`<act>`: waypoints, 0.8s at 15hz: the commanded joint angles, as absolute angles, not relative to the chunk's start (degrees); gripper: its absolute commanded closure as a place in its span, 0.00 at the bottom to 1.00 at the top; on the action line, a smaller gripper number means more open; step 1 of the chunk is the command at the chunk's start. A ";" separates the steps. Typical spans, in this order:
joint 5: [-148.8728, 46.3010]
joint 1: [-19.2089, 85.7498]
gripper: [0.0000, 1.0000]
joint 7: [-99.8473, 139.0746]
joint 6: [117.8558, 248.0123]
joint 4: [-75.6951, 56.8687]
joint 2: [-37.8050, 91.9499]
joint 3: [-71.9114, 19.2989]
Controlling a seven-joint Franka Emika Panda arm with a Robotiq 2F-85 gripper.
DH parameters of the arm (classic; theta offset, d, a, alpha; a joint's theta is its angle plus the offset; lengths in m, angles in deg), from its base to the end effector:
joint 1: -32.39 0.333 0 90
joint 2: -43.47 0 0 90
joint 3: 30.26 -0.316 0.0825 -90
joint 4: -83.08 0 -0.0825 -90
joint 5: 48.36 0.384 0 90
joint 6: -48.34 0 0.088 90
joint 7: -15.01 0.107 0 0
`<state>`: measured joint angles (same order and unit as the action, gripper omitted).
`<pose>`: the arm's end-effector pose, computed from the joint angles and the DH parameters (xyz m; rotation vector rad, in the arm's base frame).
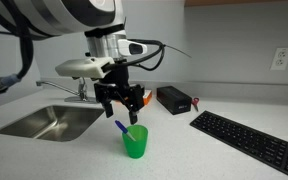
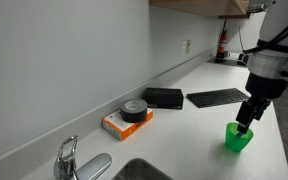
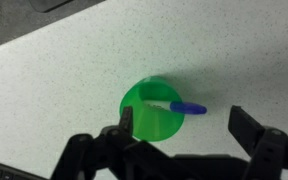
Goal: Remove the pen from the green cup.
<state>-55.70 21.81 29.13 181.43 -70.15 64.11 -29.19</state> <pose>0.3849 -0.0814 0.3525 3.0047 -0.5490 0.0166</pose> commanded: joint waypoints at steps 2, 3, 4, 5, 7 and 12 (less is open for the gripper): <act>-56.31 22.22 0.00 32.61 187.29 -71.06 60.52 -30.11; -56.48 22.20 0.14 32.90 187.82 -70.97 59.93 -30.22; -56.55 22.20 0.26 33.11 188.34 -70.88 59.38 -30.25; -56.59 22.20 0.35 33.34 188.71 -70.83 59.00 -30.26; -56.55 22.18 0.52 33.66 188.85 -70.50 58.26 -30.18; -55.95 22.27 0.90 34.17 187.68 -69.88 58.28 -29.85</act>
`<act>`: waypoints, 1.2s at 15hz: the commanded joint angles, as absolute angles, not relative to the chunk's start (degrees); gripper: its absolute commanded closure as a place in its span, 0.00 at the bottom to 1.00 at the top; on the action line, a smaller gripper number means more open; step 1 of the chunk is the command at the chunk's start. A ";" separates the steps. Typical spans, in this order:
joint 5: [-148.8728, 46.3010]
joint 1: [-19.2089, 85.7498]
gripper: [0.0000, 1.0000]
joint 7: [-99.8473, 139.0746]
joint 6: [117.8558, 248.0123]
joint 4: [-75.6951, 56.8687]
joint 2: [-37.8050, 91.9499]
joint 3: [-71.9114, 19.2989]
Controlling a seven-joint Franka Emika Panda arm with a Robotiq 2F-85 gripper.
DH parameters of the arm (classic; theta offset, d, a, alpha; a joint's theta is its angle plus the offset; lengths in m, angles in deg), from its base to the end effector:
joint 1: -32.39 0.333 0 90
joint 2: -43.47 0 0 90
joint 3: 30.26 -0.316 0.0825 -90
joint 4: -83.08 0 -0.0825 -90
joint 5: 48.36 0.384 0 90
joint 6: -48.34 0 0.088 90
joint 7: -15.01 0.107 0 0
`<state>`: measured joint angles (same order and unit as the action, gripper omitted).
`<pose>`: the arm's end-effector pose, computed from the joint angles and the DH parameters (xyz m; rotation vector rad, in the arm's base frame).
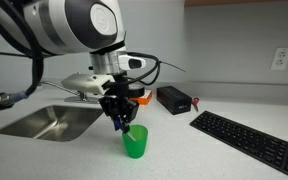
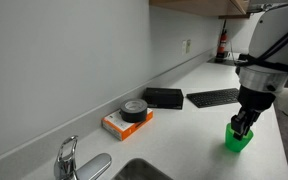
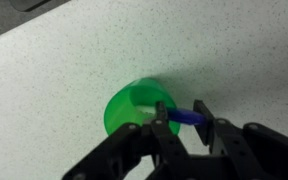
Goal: Remove the pen from the green cup.
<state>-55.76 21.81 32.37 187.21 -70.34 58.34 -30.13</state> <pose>0.3962 -0.0754 0.3199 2.9986 -0.5965 0.0161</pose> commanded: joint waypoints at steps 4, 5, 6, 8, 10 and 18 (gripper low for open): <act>-57.04 21.48 1.00 35.37 186.02 -69.41 60.21 -29.70; -57.15 21.31 0.96 35.44 185.02 -69.43 61.21 -29.56; -56.55 21.42 0.96 34.74 183.86 -69.69 62.82 -29.23; -55.02 22.03 0.96 32.64 181.82 -70.69 66.54 -28.54; -53.43 23.02 0.96 29.38 180.11 -72.49 72.08 -27.86; -44.87 29.48 0.96 21.90 190.18 -76.99 80.18 -27.89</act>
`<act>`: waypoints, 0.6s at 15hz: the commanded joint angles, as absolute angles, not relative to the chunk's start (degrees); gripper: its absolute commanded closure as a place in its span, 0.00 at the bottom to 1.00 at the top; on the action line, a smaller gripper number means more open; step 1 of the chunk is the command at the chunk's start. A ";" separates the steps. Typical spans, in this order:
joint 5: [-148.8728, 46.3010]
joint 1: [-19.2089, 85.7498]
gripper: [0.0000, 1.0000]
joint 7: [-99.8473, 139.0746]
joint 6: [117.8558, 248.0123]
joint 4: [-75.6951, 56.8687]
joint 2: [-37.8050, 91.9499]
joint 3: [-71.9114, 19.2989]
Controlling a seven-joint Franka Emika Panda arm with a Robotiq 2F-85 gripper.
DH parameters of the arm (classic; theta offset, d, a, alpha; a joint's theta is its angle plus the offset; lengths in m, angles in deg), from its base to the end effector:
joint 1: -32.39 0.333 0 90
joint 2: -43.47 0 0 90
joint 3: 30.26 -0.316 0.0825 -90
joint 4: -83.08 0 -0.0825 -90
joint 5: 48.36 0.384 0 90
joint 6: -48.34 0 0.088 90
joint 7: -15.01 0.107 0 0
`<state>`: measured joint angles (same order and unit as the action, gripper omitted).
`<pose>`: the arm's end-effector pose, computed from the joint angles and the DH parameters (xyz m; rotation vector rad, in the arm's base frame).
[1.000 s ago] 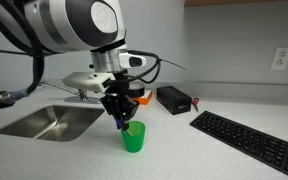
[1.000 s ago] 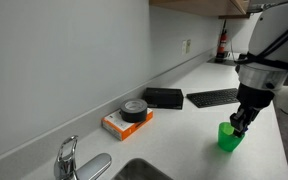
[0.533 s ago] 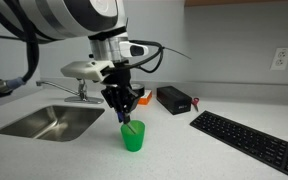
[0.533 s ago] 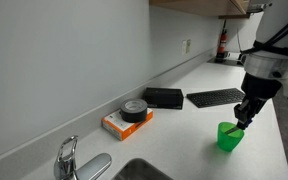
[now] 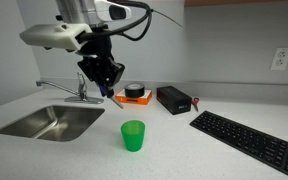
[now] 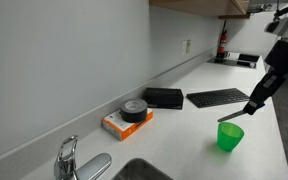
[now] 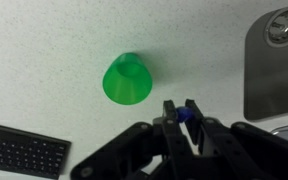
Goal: Remove the pen from the green cup.
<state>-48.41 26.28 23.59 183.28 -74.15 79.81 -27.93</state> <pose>0.3586 -0.0526 0.4275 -3.0610 0.4494 -0.3804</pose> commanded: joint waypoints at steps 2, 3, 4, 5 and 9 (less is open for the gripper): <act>-43.38 31.16 0.96 22.80 196.63 -75.78 74.06 -28.78; -42.70 31.89 0.96 22.85 200.14 -76.19 71.33 -28.93; -42.22 32.35 0.96 23.09 203.92 -76.41 68.69 -29.16; -41.89 32.63 0.96 23.30 207.47 -76.11 65.77 -29.40; -42.83 32.02 0.96 23.90 218.59 -74.09 53.54 -30.09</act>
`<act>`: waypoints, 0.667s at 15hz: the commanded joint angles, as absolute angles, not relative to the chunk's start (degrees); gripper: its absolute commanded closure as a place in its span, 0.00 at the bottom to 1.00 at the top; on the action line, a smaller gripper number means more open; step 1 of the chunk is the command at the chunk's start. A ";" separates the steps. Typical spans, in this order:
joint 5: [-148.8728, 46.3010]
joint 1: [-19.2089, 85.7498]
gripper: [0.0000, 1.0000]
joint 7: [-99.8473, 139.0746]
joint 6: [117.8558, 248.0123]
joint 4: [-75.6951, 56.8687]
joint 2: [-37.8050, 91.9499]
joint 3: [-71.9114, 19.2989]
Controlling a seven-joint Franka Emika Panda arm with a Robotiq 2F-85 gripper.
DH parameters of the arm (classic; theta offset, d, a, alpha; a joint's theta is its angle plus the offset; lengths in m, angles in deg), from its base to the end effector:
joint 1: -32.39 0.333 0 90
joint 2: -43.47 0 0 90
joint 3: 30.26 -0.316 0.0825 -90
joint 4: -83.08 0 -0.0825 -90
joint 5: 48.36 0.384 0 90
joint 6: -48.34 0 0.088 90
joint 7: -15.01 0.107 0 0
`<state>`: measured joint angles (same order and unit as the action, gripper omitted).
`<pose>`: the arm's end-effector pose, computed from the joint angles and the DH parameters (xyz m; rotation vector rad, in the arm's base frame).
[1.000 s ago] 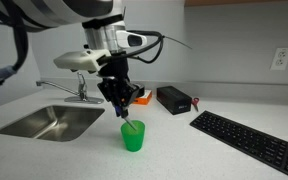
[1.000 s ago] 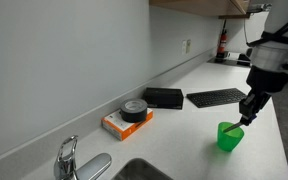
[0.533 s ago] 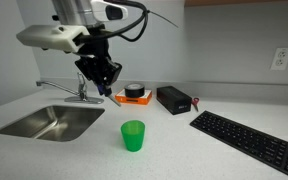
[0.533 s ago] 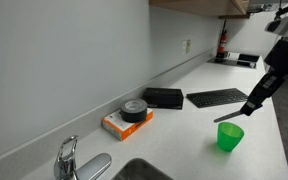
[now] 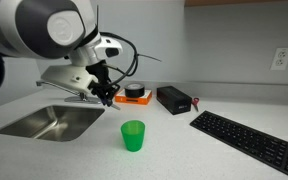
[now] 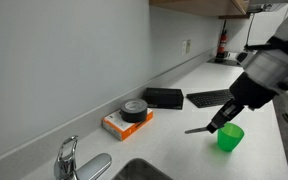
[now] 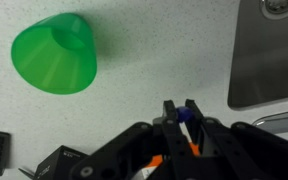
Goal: Remove the pen from the green cup.
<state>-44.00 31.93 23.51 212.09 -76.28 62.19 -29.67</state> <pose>0.4067 -0.0114 0.3502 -2.9947 0.3543 -0.6108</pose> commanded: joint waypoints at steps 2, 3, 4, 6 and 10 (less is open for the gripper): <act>-43.29 31.76 0.96 23.86 221.64 -73.08 48.89 -30.13; -43.52 31.65 0.96 23.91 222.31 -72.69 47.35 -30.15; -43.51 31.74 0.96 23.74 222.73 -72.23 45.96 -30.04; -43.34 31.93 0.82 23.61 221.43 -71.17 44.54 -29.92; -43.09 31.95 0.47 23.32 218.28 -69.69 43.75 -29.77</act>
<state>-44.00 31.93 23.52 220.81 -71.49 44.82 -29.71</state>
